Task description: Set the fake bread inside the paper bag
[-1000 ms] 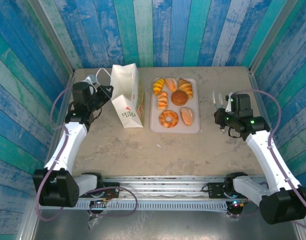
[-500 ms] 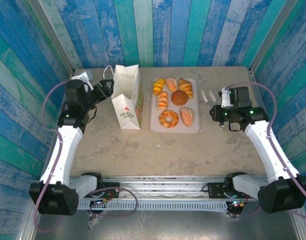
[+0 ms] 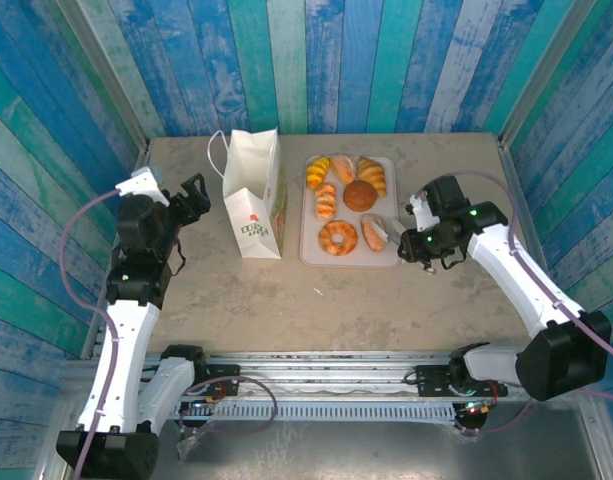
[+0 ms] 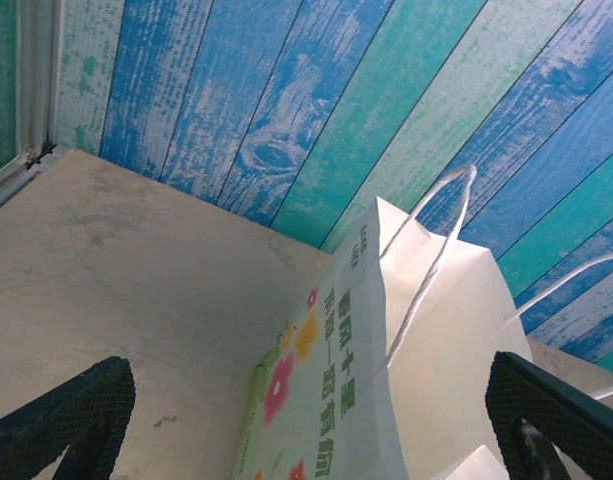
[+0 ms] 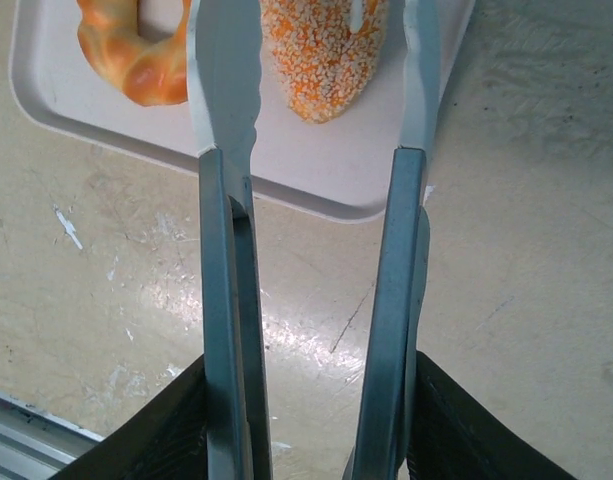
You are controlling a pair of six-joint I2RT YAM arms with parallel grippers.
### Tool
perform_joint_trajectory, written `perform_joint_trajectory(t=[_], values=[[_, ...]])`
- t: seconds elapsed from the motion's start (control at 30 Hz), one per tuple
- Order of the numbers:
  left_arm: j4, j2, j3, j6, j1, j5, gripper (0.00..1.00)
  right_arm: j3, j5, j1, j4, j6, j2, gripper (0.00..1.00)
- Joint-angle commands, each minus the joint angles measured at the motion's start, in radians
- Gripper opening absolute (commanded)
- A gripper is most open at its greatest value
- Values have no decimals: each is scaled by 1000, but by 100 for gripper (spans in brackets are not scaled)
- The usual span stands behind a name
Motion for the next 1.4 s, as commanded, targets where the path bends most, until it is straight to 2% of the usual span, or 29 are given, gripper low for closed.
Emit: perform_joint_trajectory(t=[0.0, 0.4, 0.83, 1.1, 1.37], values=[[6, -9, -6, 25, -3, -35, 94, 47, -21, 14, -10, 5, 31, 50], [13, -4, -8, 27, -4, -29, 94, 72, 6, 23, -6, 6, 98, 58], [13, 3, -6, 22, -3, -22, 94, 66, 0, 25, 51, 8, 184, 58], [7, 4, -2, 22, -4, -21, 94, 60, 4, 25, 62, 12, 190, 47], [-31, 9, 36, 15, -4, -9, 94, 72, 49, 29, 17, 23, 101, 36]])
